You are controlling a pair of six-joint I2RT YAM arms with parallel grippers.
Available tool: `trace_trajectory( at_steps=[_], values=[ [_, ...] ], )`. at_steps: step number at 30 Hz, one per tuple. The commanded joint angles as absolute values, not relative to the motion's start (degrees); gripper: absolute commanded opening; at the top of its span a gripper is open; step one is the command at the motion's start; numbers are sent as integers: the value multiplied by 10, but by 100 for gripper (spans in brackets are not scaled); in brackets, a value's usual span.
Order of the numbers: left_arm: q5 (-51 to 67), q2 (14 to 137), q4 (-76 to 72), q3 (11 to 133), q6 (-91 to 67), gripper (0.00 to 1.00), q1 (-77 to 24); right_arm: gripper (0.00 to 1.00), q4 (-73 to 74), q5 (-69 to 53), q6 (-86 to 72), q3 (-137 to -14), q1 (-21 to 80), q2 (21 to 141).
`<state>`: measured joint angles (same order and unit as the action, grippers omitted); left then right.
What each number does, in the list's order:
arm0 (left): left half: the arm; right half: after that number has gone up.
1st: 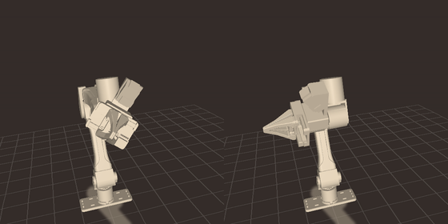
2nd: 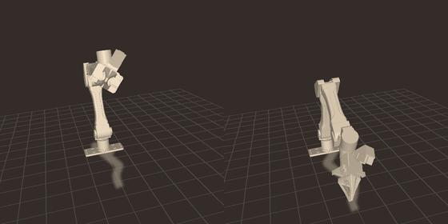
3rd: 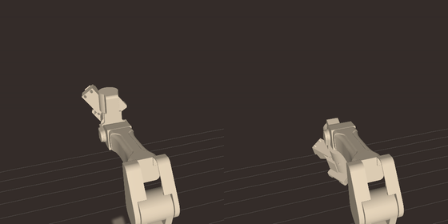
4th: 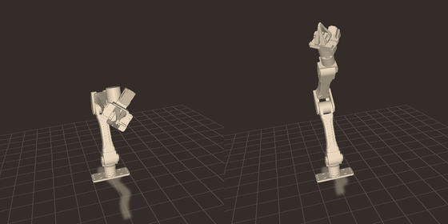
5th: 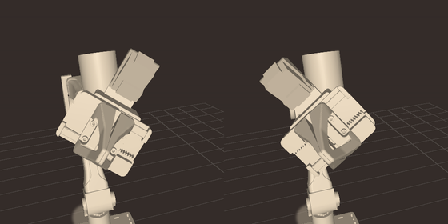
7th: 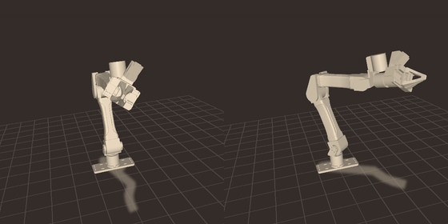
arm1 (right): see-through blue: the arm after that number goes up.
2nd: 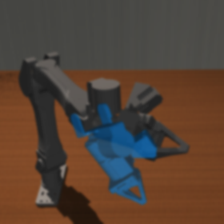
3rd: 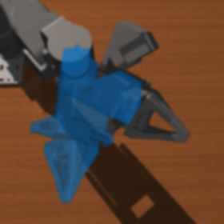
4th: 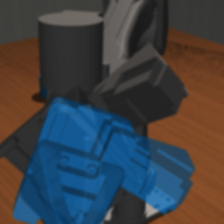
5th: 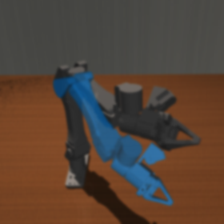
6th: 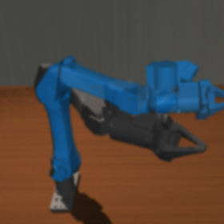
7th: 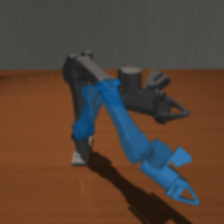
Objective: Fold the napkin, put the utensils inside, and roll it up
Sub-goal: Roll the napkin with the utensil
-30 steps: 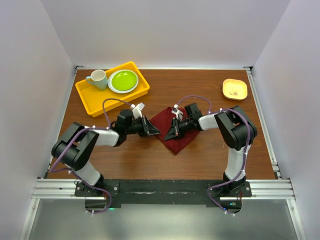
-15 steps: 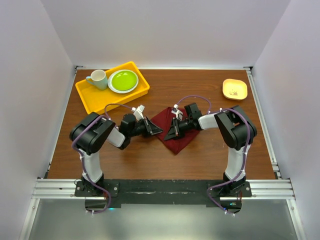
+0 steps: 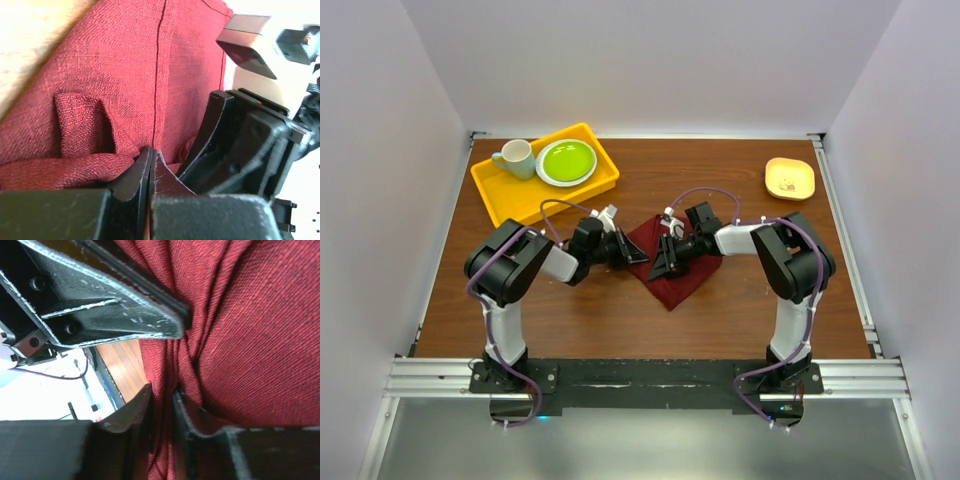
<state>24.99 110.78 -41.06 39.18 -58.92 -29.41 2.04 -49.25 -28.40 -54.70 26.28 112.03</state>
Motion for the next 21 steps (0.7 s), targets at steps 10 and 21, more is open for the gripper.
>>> trace_trajectory(
  at_steps=[10, 21],
  values=[
    [191, 1187, -308, 374, -519, 0, -292, 60, 347, -237, -150, -622, 269, 1037],
    [196, 1189, -288, 385, -520, 0, -291, 68, 365, -182, -173, -562, 315, 921]
  ],
)
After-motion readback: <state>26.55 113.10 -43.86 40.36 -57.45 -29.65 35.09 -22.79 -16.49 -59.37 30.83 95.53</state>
